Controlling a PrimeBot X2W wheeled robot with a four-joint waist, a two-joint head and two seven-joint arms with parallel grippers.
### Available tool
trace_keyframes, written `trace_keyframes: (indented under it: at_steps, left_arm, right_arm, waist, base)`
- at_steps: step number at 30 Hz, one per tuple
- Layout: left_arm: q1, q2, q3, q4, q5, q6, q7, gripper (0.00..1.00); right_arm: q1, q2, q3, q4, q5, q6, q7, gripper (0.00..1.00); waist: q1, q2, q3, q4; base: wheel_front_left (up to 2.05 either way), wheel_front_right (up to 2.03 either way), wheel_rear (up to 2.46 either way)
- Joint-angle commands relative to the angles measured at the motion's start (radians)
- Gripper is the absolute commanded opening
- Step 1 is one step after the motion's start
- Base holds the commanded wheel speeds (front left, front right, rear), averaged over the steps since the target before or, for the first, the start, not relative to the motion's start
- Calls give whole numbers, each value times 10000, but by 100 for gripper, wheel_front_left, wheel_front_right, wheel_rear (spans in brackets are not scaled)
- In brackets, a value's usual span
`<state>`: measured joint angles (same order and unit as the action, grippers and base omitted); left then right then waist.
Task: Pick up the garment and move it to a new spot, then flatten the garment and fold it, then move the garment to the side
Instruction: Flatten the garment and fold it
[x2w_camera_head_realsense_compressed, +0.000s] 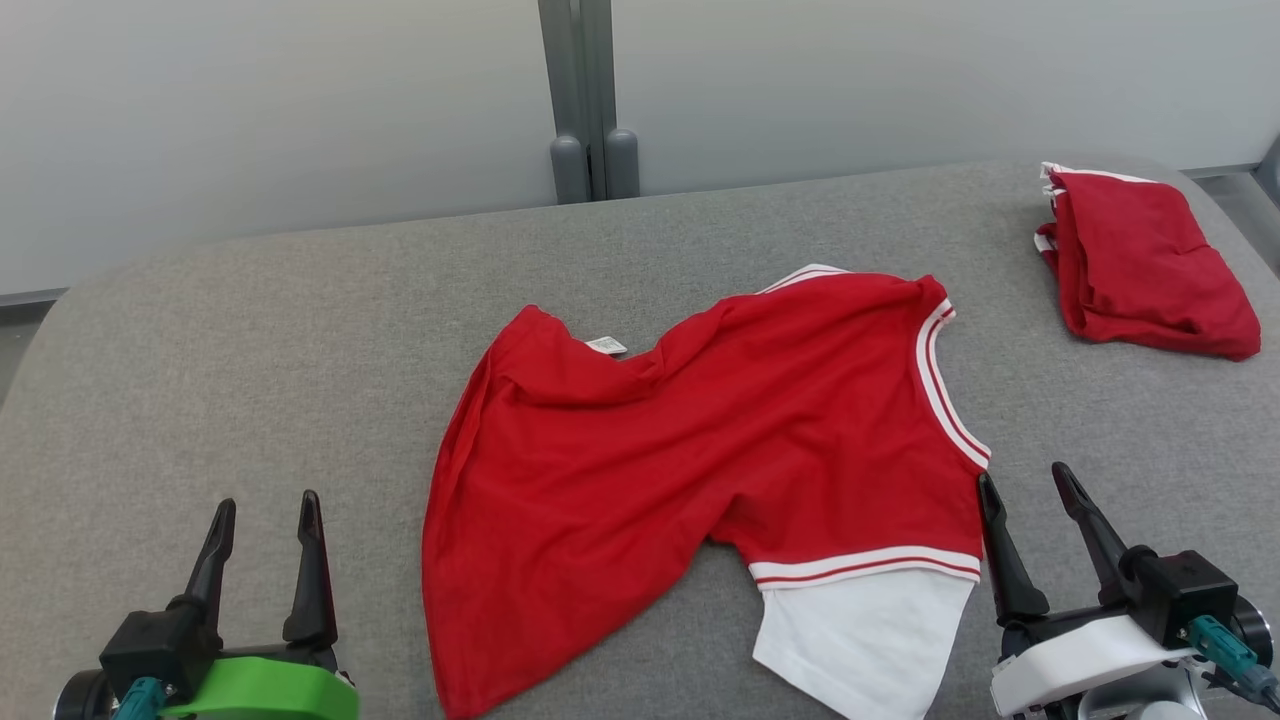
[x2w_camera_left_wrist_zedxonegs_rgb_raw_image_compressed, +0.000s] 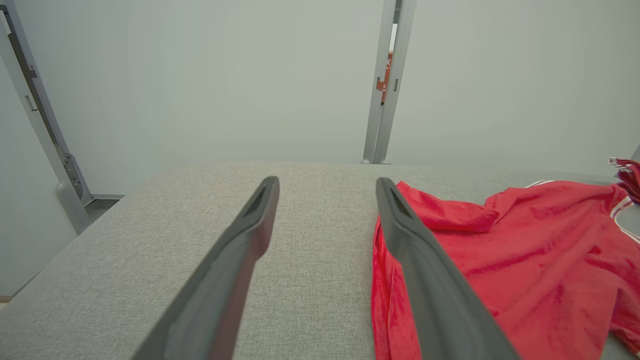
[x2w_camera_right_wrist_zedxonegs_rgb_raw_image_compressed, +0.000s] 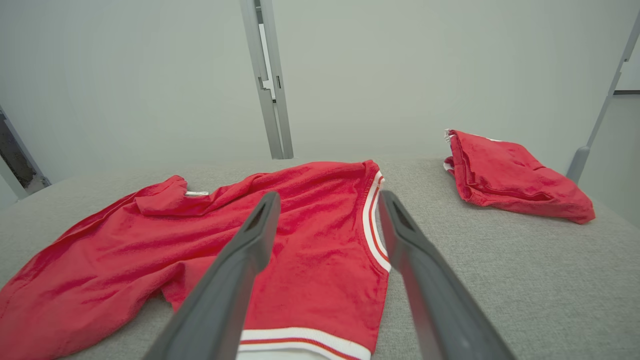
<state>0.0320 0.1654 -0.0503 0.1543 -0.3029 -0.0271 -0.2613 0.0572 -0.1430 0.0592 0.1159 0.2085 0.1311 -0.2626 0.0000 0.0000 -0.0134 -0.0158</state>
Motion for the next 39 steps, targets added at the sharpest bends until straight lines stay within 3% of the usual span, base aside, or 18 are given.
trace_keyframes:
  at_steps: [1, 14, 19, 39]
  left_arm:
    - [182, -12, 97, -41, 70, -85, -48, 100]
    - [180, 118, 254, 77, 104, -287, -48, 100]
    - [124, 131, 224, 112, 0, -327, -48, 100]
    - [107, 193, 84, 111, -207, -203, 31, 100]
  right_arm:
    - [136, 7, -24, -59, -91, -9, -25, 100]
    - [96, 13, 25, -232, -275, -9, 223, 100]
    - [139, 61, 115, -479, 141, -10, 370, 100]
    - [205, 72, 215, -874, 391, -9, 663, 100]
  waist:
    - [0, 0, -12, 8]
    - [0, 0, -50, 101]
    - [0, 0, -40, 118]
    - [0, 0, -6, 123]
  base:
    - [0, 0, 0]
    - [0, 0, 0]
    - [0, 0, 0]
    - [0, 0, 0]
